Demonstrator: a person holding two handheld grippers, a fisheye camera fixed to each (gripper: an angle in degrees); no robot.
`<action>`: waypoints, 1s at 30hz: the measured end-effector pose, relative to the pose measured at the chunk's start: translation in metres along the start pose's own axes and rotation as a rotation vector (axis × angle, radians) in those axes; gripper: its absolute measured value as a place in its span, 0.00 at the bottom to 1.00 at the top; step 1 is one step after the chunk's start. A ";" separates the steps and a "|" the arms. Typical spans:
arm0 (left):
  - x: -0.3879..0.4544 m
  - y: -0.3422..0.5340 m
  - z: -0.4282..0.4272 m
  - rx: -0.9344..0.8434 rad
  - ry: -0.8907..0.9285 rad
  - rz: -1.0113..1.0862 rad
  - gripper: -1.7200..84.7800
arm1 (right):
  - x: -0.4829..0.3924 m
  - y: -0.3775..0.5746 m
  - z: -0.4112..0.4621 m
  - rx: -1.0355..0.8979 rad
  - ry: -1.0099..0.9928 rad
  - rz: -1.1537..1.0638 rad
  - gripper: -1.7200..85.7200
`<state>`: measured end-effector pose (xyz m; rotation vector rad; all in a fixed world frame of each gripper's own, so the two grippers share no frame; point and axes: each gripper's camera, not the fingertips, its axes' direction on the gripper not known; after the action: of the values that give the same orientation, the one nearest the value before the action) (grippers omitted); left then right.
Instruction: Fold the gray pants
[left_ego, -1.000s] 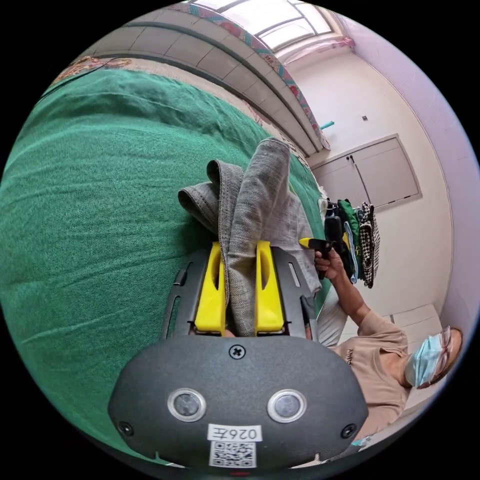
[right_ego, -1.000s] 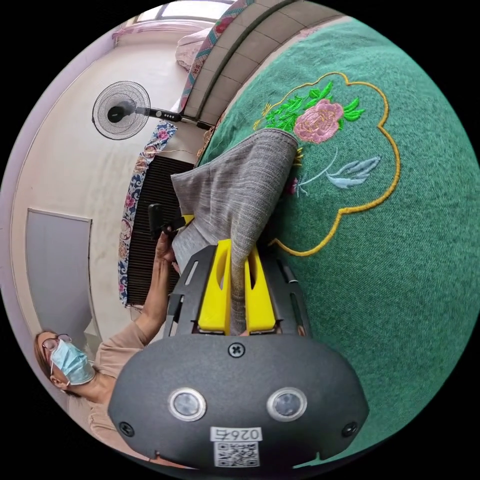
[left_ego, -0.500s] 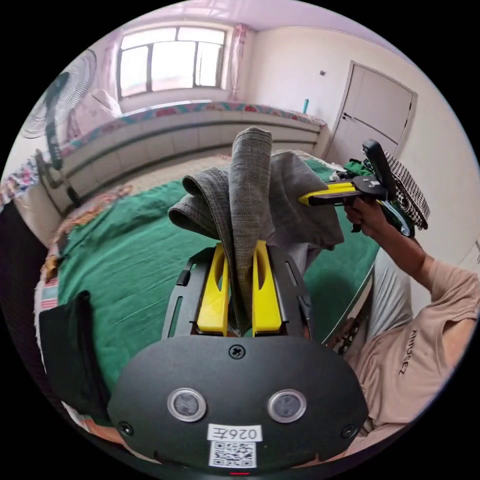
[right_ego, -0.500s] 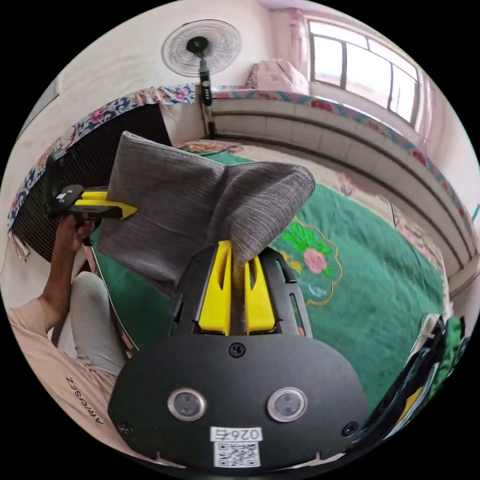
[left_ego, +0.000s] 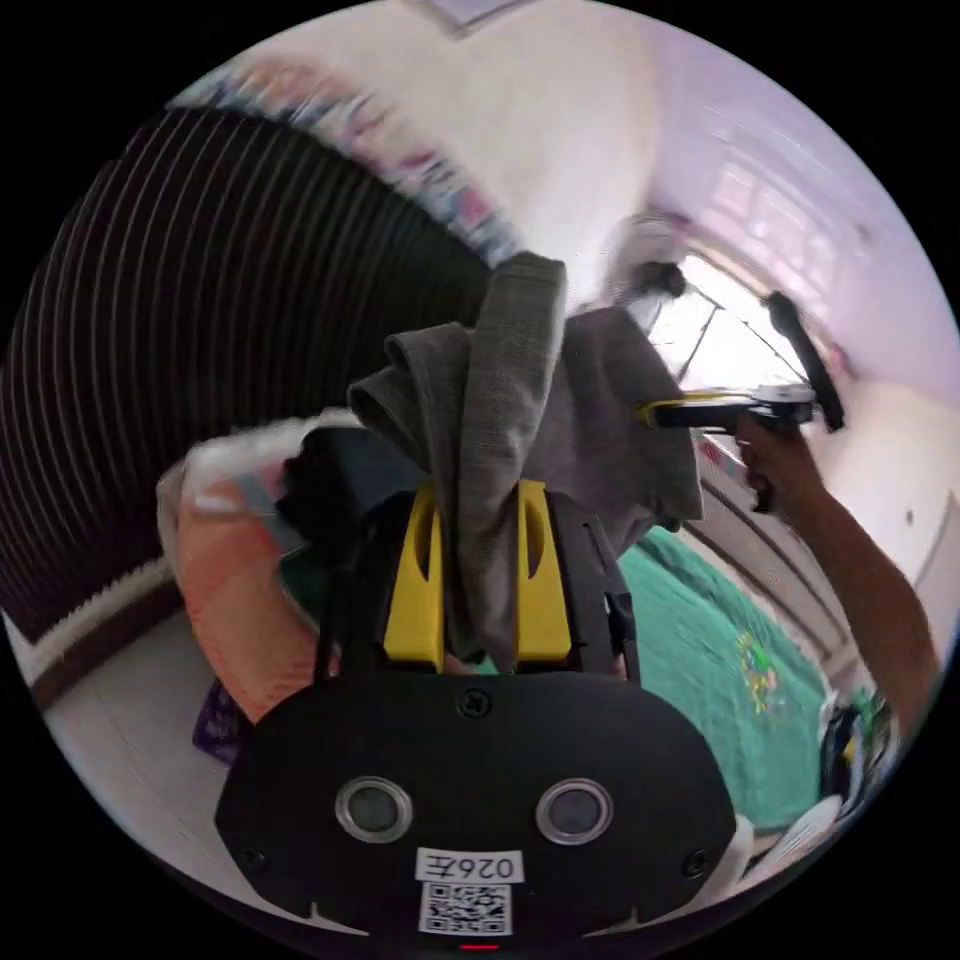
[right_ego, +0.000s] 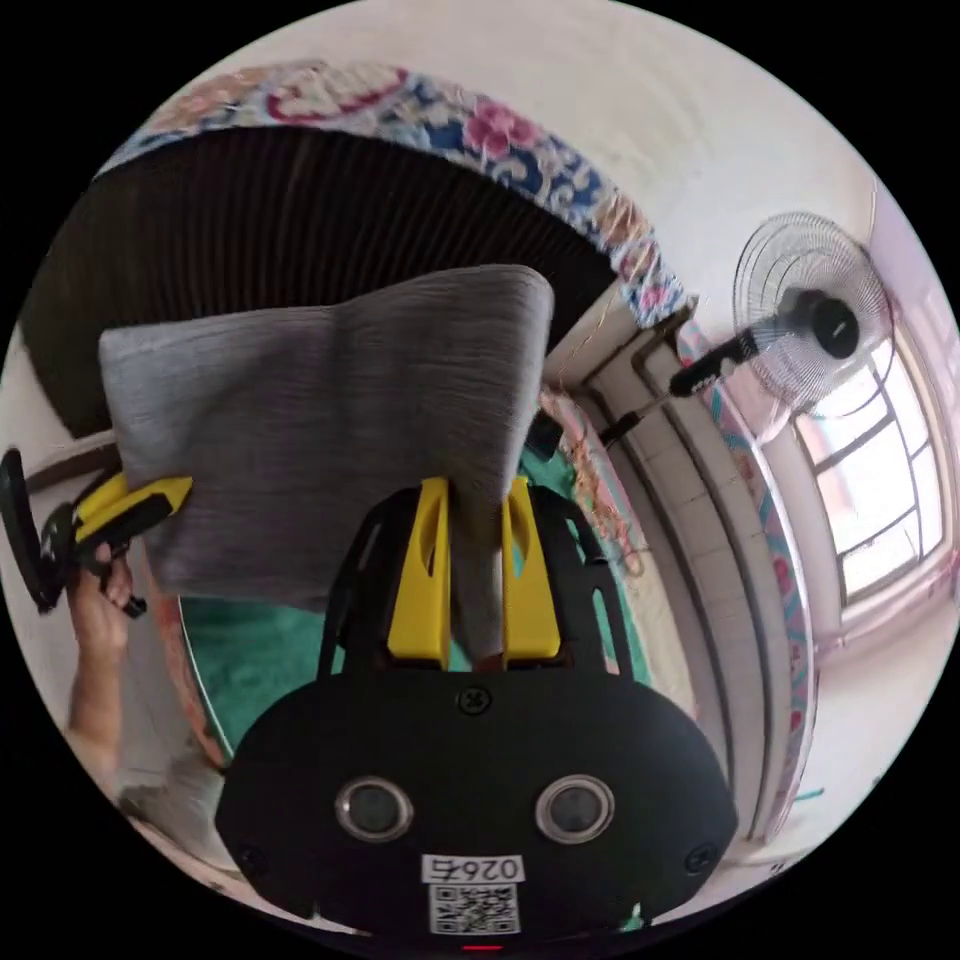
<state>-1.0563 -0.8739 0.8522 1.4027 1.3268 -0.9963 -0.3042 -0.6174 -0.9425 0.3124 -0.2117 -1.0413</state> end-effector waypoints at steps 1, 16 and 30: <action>-0.040 0.001 0.021 -0.101 -0.050 -0.117 0.17 | -0.011 -0.031 0.030 -0.087 0.002 0.056 0.05; -0.069 0.008 0.030 -0.325 0.167 0.265 0.01 | -0.070 0.128 0.044 -0.003 -0.213 0.166 0.01; 0.021 0.004 -0.211 0.090 0.215 0.236 0.01 | -0.048 0.637 -0.234 0.459 0.036 0.580 0.01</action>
<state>-1.0593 -0.6641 0.8822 1.7297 1.2455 -0.7716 0.2640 -0.2424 -0.9385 0.6394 -0.4788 -0.4031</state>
